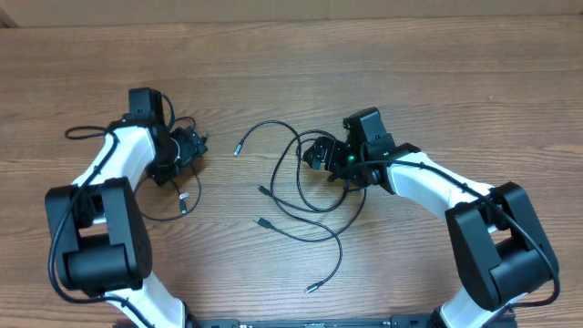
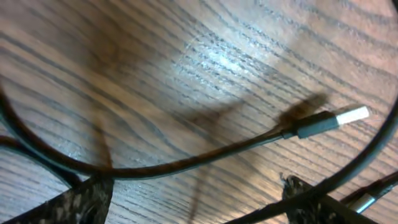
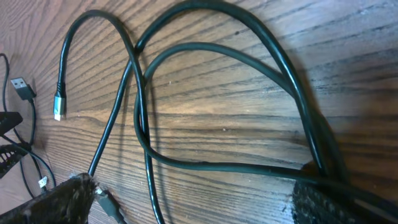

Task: Untangle cables

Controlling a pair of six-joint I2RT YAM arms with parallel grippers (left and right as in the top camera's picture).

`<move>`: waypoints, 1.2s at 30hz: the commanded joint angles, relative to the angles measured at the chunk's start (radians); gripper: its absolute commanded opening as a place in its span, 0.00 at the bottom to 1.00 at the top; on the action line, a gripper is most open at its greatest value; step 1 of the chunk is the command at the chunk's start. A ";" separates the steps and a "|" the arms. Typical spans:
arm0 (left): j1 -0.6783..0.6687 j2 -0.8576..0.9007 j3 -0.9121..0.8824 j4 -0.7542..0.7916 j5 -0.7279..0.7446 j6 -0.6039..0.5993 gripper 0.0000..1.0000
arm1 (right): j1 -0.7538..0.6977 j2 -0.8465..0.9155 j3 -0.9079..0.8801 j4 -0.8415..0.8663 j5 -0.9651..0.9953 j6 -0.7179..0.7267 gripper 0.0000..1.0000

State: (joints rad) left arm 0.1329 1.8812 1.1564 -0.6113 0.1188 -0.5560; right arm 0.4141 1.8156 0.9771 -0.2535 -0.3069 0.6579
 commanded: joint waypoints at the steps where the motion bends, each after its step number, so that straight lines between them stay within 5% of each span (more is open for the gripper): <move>1: 0.009 0.028 -0.070 0.038 -0.002 -0.103 0.89 | -0.003 0.025 -0.021 -0.005 0.036 0.001 1.00; 8: 0.013 0.028 -0.068 0.039 0.015 -0.106 0.88 | -0.003 0.025 -0.021 -0.005 0.036 0.001 1.00; 10: 0.014 0.025 -0.058 0.023 0.034 -0.105 1.00 | -0.003 0.025 -0.021 -0.005 0.036 0.001 1.00; 14: 0.012 -0.024 0.010 -0.083 -0.057 -0.095 0.99 | -0.003 0.025 -0.021 -0.005 0.036 0.001 1.00; 21: 0.003 -0.059 0.015 -0.172 -0.237 -0.354 0.99 | -0.003 0.025 -0.021 -0.006 0.036 0.001 1.00; 36: 0.002 0.019 -0.026 -0.102 -0.283 -0.446 0.99 | -0.003 0.025 -0.021 -0.006 0.036 0.001 1.00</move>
State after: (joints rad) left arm 0.1390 1.8587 1.1507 -0.7166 -0.1322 -0.9390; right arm 0.4141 1.8156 0.9771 -0.2527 -0.3065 0.6579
